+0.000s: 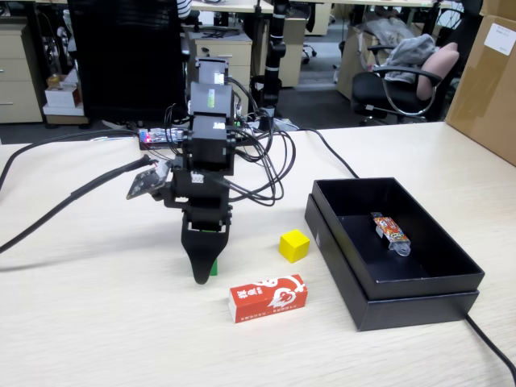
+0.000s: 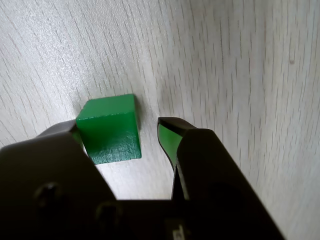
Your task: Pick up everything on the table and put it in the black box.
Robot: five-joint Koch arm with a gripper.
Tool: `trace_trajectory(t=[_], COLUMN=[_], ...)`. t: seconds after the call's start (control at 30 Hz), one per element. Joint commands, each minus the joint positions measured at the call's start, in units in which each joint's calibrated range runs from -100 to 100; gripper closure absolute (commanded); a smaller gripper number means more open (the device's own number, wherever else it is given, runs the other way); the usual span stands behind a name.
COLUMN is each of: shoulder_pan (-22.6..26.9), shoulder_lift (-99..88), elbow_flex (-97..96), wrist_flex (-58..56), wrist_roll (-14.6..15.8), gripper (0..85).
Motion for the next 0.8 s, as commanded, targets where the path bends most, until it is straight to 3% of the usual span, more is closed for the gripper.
trace_trajectory(t=[0.0,0.13,0.17,0.3,0.57,0.77], shoulder_pan=[-0.1,-0.1,-0.2,-0.5,-0.6,1.5], shoulder_lift=[-1.3,-0.2,0.6,0.9,-2.6,-19.8], elbow_flex=[3.1,2.7,2.9,2.7,2.4,-1.6], wrist_flex=[-1.5,-1.5,-1.4,-0.8,-1.4,-2.3], wrist_roll=[0.1,0.0,0.0,-0.1,-0.4,-1.1], gripper=[60.9,61.2,70.6,79.9,84.5,84.6])
